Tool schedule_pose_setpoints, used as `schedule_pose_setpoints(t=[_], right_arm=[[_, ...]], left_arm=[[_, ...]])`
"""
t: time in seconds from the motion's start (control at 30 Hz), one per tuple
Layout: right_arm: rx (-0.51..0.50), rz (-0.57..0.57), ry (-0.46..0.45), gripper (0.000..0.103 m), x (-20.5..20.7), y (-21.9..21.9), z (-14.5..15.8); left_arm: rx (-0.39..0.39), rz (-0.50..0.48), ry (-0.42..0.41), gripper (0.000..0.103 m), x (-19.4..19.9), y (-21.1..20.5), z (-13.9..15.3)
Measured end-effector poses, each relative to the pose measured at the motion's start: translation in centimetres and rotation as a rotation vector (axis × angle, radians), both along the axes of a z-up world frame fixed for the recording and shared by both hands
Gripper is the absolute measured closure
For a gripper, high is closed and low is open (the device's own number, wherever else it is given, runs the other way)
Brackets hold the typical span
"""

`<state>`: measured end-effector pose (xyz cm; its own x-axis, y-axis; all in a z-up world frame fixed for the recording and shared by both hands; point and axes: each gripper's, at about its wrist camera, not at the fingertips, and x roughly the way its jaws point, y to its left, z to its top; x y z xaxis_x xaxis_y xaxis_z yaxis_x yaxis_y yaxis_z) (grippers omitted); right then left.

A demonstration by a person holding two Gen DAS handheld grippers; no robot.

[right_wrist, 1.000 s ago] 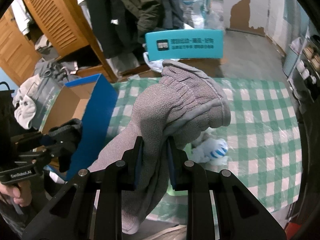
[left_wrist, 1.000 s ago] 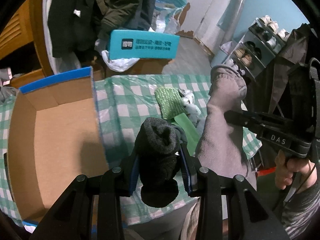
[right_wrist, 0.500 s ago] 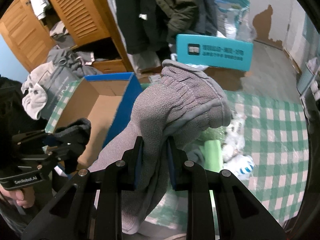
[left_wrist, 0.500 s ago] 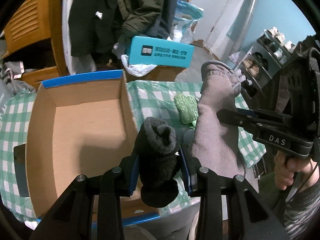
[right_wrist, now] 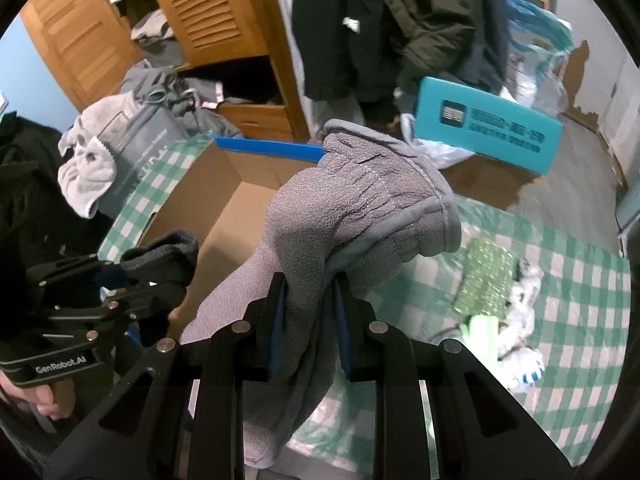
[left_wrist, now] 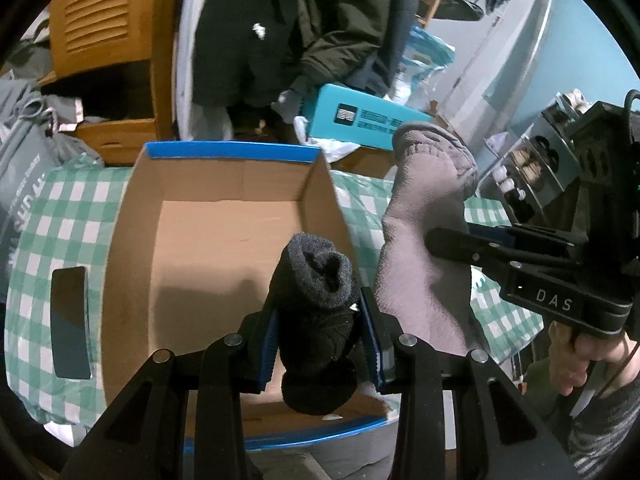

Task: Organize soft objects
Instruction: 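Carry the grey slipper in the right tool while the left tool carries the black sock to the box, then open the right tool over the box while the left tool releases the black sock inside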

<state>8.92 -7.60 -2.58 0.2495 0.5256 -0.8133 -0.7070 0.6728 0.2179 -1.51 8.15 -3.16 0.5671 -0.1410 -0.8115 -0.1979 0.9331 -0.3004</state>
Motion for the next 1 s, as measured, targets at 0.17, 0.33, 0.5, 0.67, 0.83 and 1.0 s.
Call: schedule_pose_setpoints(t=[0.17,0.33,0.5,0.67,0.83,1.0], right_arm=[[-0.016,0.044,-0.006,0.082,-0.5,3.3,-0.2],[-0.047,0.083,0.000,0.082,-0.8,5.8,-1.2],[-0.087,0.117,0.010,0.082,-1.1,8.0,-2.9],[-0.119,0.141,0.028,0.082,-1.2,9.4,-4.5],[-0.122,0.159,0.064,0.074,-1.0,10.0,-5.3],[-0.103,0.167,0.091,0.062,-0.8,9.9,-5.4]], left_arm=[[-0.010,0.037,0.017,0.066,-0.3,1.9,-1.0],[-0.021,0.077,0.040,0.066,-0.8,4.0,-2.4],[-0.024,0.098,0.066,0.066,-0.9,5.0,-3.6],[-0.021,0.109,0.091,0.066,-0.8,5.6,-4.6],[-0.025,0.133,0.114,0.066,-0.9,6.2,-5.2],[-0.030,0.145,0.119,0.063,-1.0,6.5,-5.3]])
